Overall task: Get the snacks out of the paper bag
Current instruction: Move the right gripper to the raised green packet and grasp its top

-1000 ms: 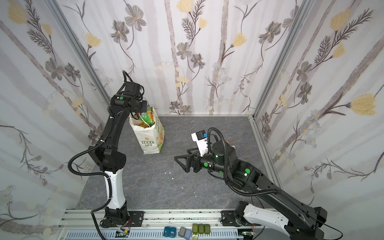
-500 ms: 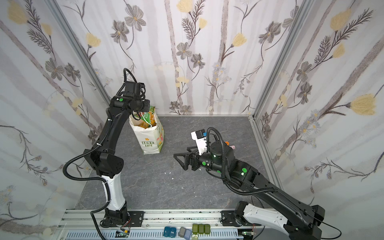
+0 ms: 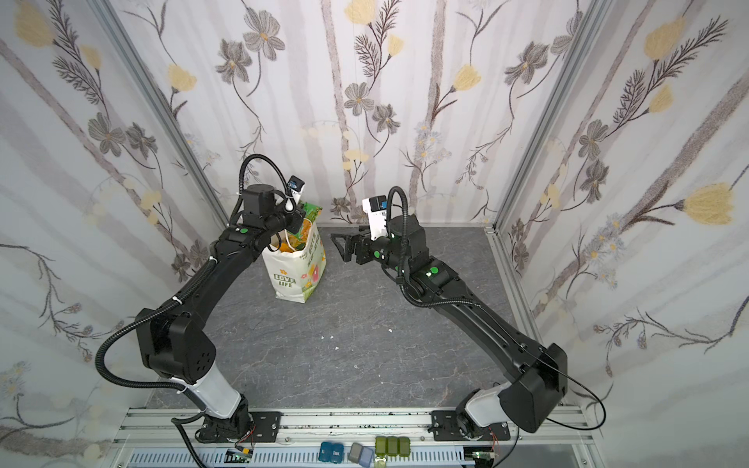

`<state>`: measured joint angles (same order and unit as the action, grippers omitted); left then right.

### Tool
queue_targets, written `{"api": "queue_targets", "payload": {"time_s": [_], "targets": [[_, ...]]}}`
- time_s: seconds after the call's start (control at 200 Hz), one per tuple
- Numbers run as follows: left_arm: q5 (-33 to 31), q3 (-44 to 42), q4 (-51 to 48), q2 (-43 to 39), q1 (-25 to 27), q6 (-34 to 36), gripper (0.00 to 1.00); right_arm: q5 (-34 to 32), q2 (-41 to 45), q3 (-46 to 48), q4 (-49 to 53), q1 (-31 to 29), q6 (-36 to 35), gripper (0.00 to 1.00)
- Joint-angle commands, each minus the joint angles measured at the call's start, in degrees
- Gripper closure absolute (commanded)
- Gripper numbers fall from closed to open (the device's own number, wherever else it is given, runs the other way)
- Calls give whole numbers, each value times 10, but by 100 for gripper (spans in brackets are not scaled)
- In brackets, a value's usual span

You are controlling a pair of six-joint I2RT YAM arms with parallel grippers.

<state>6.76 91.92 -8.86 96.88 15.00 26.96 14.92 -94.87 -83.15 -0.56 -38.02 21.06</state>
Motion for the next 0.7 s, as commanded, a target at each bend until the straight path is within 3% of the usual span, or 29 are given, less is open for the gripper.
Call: {"api": "queue_targets", "payload": {"time_s": [0.0, 0.37, 0.695], "targets": [[46, -19, 106, -14, 0, 40, 100, 64, -67, -59, -67, 21, -60, 3], [58, -55, 126, -26, -1, 81, 100, 157, -318, -281, -98, 63, -100, 0], [112, -67, 149, -30, -8, 34, 100, 296, -443, -341, -251, 85, 15, 1]]}}
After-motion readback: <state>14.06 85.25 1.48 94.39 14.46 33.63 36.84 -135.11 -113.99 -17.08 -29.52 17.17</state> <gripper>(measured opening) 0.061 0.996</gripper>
